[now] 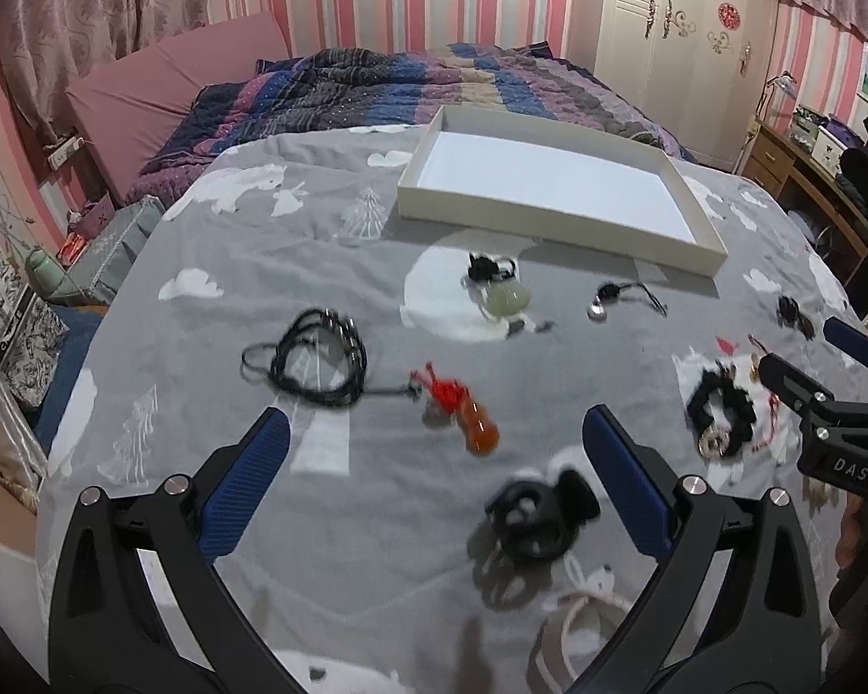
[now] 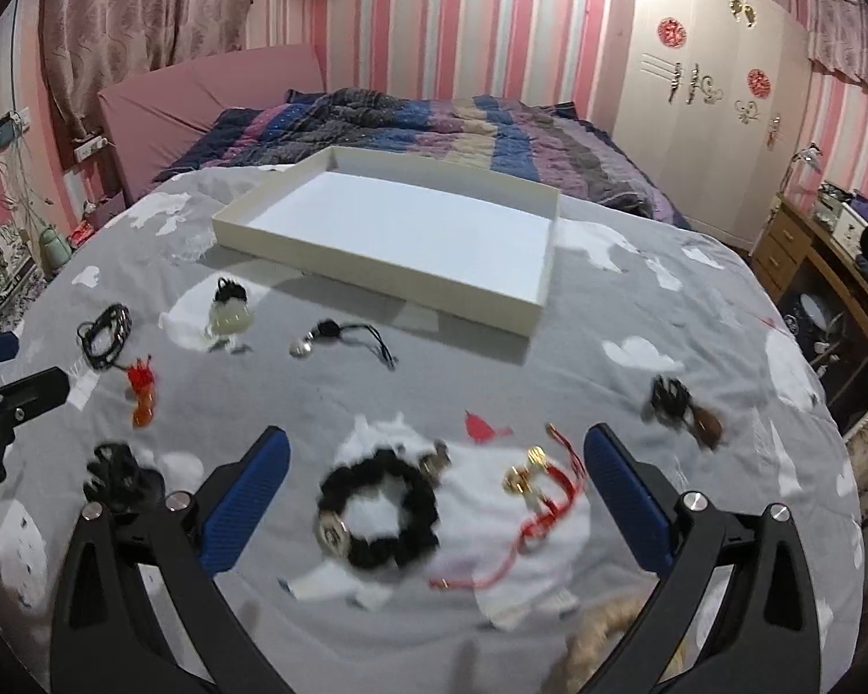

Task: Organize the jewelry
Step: 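Grasp the jade-pendant cord with the left tool while the right grasps the silver-charm cord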

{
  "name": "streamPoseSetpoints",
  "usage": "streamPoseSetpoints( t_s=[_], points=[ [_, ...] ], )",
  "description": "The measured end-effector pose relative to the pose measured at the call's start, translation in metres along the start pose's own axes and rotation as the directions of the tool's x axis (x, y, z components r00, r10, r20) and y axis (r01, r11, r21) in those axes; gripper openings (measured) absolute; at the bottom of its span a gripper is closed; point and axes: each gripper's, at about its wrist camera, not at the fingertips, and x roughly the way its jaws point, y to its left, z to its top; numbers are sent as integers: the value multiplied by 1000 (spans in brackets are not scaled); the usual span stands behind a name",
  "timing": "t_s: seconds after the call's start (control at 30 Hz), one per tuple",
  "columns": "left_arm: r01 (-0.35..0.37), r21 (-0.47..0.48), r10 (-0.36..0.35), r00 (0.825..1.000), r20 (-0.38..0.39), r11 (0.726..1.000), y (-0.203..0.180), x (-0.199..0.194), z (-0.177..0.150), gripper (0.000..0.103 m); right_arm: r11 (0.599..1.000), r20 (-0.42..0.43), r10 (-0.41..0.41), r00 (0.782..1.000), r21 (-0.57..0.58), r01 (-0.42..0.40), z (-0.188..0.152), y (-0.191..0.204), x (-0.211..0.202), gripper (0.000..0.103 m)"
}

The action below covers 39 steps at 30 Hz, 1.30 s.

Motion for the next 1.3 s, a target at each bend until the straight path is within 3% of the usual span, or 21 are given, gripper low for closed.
streamPoseSetpoints(
  t_s=[0.37, 0.43, 0.53, 0.63, 0.77, 0.83, 1.07, 1.2, 1.3],
  points=[
    [65, 9, -64, 995, -75, 998, 2, 54, 62, 99, 999, -56, 54, 997, 1, -55, 46, 7, 52, 100],
    [75, 0, -75, 993, -95, 997, 4, 69, 74, 97, 998, -69, 56, 996, -8, -56, 51, 8, 61, 94],
    [88, -5, -88, 989, -123, 996, 5, 86, 83, 86, 997, -99, 69, 993, -17, -71, 54, 10, 73, 80],
    [120, 0, -118, 980, -161, 993, 2, 99, 85, 80, 996, -129, 87, 988, -10, -89, 54, 11, 85, 79],
    [105, 35, -97, 979, -177, 994, -6, 112, 83, 77, 994, -158, 101, 982, -20, -106, 54, 19, 99, 78],
    [112, 47, -101, 975, -196, 993, -10, 121, 83, 70, 993, -172, 108, 979, -34, -115, 54, 25, 107, 73],
    [123, 43, -111, 969, -219, 991, -15, 145, 93, 68, 989, -205, 130, 970, -48, -143, 58, 38, 127, 66],
    [144, 44, -129, 961, -243, 989, -21, 159, 98, 53, 987, -234, 139, 962, -50, -155, 58, 42, 139, 54],
    [168, 35, -154, 956, -249, 985, -23, 164, 99, 47, 985, -246, 149, 958, -44, -165, 56, 42, 144, 52]
  ],
)
